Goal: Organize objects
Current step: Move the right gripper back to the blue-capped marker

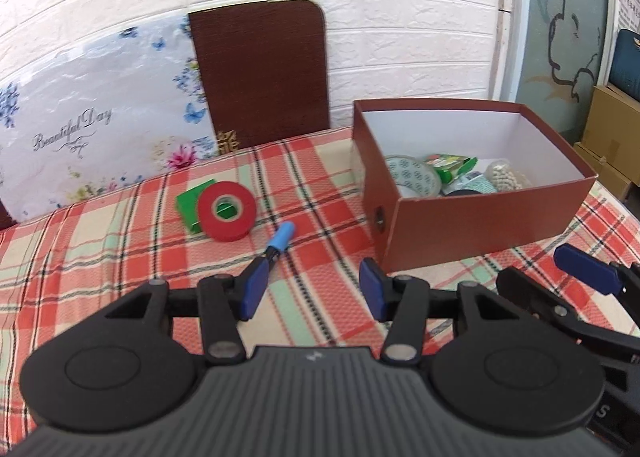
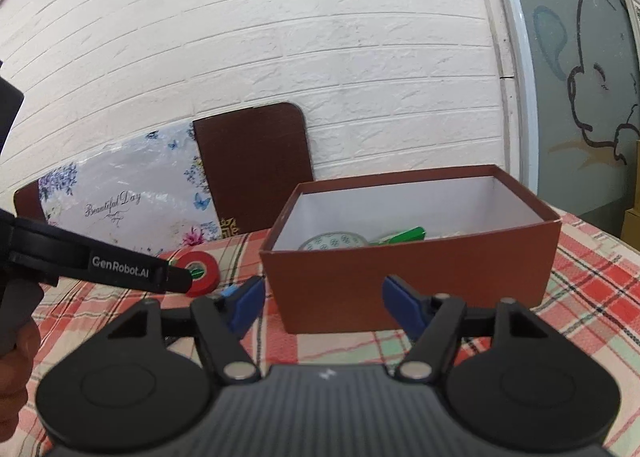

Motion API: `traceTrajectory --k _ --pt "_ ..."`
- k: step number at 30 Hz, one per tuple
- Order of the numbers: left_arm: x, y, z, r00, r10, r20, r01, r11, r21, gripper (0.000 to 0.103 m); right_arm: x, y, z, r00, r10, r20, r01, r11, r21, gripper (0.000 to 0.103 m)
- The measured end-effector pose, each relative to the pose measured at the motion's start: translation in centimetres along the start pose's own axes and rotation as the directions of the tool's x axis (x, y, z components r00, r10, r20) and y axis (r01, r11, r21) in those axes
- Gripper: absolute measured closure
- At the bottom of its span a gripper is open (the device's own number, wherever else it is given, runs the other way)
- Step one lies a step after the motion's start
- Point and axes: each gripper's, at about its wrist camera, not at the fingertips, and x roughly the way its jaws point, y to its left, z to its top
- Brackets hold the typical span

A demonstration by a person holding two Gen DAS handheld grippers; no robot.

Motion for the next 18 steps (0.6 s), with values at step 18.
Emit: traceTrajectory --k 18 --pt "2.7 18.8 -14.1 0.977 0.209 0.03 -0.19 0.933 -0.305 0.034 7.1 9.8 -2.7 0.957 0.166 -0.239 -0.19 0.978 -0.084 0.047"
